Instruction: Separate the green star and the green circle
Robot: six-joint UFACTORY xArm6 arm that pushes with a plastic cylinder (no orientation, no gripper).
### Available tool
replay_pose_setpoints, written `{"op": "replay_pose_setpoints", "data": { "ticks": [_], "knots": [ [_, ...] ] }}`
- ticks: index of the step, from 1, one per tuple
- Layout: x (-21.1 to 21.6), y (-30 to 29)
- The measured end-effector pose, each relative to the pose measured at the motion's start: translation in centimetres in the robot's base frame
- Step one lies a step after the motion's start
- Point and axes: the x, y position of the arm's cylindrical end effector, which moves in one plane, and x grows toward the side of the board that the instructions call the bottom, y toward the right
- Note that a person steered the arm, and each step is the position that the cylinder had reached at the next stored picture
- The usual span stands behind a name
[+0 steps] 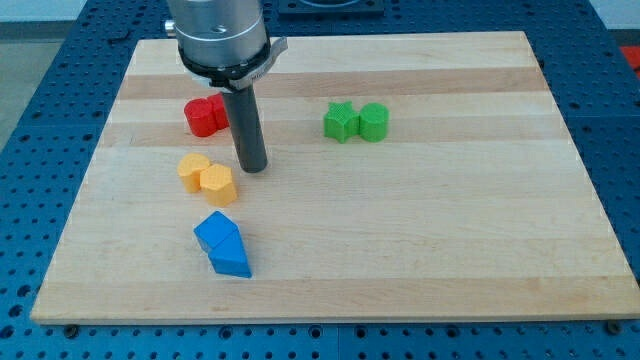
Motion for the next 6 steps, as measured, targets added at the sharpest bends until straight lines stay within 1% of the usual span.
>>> {"op": "replay_pose_setpoints", "data": {
  "ticks": [2,5,6],
  "knots": [
    [-2.4,3.4],
    [-7.5,17.2],
    [-10.2,21.8]
  ]
}}
